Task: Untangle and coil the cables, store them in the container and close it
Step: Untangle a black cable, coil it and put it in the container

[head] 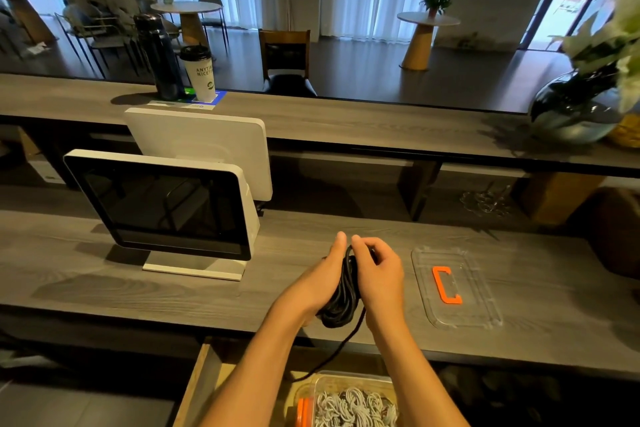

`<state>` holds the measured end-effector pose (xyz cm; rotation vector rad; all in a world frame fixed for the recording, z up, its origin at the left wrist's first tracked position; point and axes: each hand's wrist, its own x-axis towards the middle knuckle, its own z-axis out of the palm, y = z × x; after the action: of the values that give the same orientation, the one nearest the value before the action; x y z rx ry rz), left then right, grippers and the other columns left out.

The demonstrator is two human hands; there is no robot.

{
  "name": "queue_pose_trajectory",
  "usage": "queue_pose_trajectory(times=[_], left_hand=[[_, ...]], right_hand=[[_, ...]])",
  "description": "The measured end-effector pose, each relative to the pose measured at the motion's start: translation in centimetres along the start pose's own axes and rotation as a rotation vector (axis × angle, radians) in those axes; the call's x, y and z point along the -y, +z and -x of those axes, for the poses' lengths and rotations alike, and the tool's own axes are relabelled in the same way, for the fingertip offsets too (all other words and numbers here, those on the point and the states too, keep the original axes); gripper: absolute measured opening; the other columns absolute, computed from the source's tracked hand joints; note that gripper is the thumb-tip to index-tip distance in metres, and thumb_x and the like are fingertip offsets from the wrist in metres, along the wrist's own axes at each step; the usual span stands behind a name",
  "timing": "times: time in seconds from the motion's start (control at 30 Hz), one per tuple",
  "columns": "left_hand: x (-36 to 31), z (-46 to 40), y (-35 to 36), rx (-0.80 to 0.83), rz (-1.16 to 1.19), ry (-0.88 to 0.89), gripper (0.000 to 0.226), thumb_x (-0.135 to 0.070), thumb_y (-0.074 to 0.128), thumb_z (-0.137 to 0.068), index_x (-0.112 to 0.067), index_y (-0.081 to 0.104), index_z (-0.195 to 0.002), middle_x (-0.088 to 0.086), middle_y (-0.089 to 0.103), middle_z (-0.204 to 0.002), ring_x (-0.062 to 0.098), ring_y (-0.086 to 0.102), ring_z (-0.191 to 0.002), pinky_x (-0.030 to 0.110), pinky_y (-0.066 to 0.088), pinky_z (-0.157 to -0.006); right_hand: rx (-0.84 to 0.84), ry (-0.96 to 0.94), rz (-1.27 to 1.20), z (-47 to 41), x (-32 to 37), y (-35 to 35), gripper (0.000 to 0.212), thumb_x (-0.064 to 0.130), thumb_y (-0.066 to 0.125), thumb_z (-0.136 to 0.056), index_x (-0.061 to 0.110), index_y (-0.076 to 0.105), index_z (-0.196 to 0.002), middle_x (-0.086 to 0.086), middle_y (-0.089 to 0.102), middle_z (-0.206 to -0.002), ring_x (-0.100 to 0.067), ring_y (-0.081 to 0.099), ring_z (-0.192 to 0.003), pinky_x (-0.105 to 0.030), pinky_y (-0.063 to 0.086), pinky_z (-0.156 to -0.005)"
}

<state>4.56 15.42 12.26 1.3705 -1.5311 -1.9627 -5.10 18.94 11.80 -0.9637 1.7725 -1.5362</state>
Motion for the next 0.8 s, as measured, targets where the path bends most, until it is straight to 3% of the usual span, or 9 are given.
queue_pose_trajectory(times=[0.1,0.2,0.33,0.4,0.47,0.57,0.7,0.8], left_hand=[[-0.3,0.3,-0.1,0.061,0.041,0.027,0.093,-0.089,0.022,-0.075,-0.03,0.057,-0.137,0.009,0.065,-0.128,0.021,0.064,-0.115,0.043,0.05,-0.103],[-0.1,0.1,0.0,0.04,0.072,0.02,0.096,-0.09,0.022,-0.071,-0.029,0.058,-0.137,0.007,0.064,-0.13,0.02,0.06,-0.122,0.045,0.046,-0.109],[-0.2,-0.1,0.5,-0.076,0.028,0.009,0.117,-0.104,0.019,-0.058,-0.028,0.055,-0.139,0.009,0.06,-0.137,0.023,0.057,-0.125,0.046,0.043,-0.11],[-0.8,0.1,0.8,-0.252,-0.058,0.052,0.099,-0.09,0.01,-0.079,-0.025,0.054,-0.14,0.009,0.055,-0.142,0.023,0.051,-0.13,0.043,0.039,-0.111],[-0.9,0.3,1.5,-0.405,-0.106,0.183,0.072,-0.069,0.012,-0.096,-0.025,0.063,-0.122,0.004,0.061,-0.125,0.014,0.056,-0.115,0.032,0.045,-0.095],[-0.2,1.3,3.5,-0.492,-0.032,0.439,0.05,-0.053,0.028,-0.103,-0.022,0.066,-0.102,-0.007,0.063,-0.098,-0.005,0.057,-0.091,0.013,0.044,-0.071],[2.3,-0.2,6.2,-0.56,-0.107,0.766,0.044,-0.045,0.035,-0.098,-0.018,0.068,-0.108,-0.007,0.064,-0.103,0.001,0.06,-0.098,0.028,0.052,-0.083],[3.0,-1.3,5.8,-0.673,-0.099,0.851,0.042,-0.036,0.04,-0.099,-0.011,0.073,-0.103,-0.003,0.069,-0.094,0.003,0.065,-0.089,0.033,0.057,-0.073]], right_hand=[[-0.014,0.036,0.003,0.3,-0.4,0.3,0.021,0.04,0.06,-0.095,0.028,0.069,-0.081,0.001,0.068,-0.076,-0.018,0.066,-0.076,-0.046,0.056,-0.072],[-0.02,0.031,-0.023,0.2,-0.6,0.5,0.022,0.04,0.06,-0.094,0.027,0.067,-0.077,-0.001,0.065,-0.073,-0.023,0.064,-0.074,-0.051,0.054,-0.071],[-0.097,-0.056,-0.012,0.3,-0.8,0.3,0.018,0.032,0.062,-0.096,0.02,0.067,-0.083,0.001,0.063,-0.071,-0.01,0.06,-0.066,-0.03,0.05,-0.062],[-0.153,-0.067,-0.035,0.5,-0.9,0.3,0.018,0.03,0.062,-0.096,0.018,0.066,-0.084,0.0,0.063,-0.071,-0.009,0.058,-0.064,-0.024,0.047,-0.057],[-0.251,0.015,-0.095,-0.2,-1.2,0.2,0.019,0.03,0.061,-0.097,0.016,0.067,-0.086,-0.003,0.064,-0.074,-0.014,0.06,-0.068,-0.028,0.049,-0.06],[-0.417,0.155,-0.213,-1.8,-1.0,-0.7,0.022,0.033,0.06,-0.097,0.013,0.068,-0.094,-0.006,0.068,-0.086,-0.019,0.065,-0.081,-0.032,0.054,-0.068],[-0.509,0.165,-0.246,-2.1,-0.2,-1.3,0.026,0.031,0.057,-0.1,0.006,0.066,-0.101,-0.007,0.067,-0.091,-0.012,0.063,-0.08,-0.018,0.046,-0.061],[-0.388,0.277,-0.308,-1.6,-0.5,-1.0,0.026,0.033,0.055,-0.1,0.009,0.064,-0.102,-0.009,0.067,-0.091,-0.019,0.064,-0.081,-0.028,0.05,-0.064]])
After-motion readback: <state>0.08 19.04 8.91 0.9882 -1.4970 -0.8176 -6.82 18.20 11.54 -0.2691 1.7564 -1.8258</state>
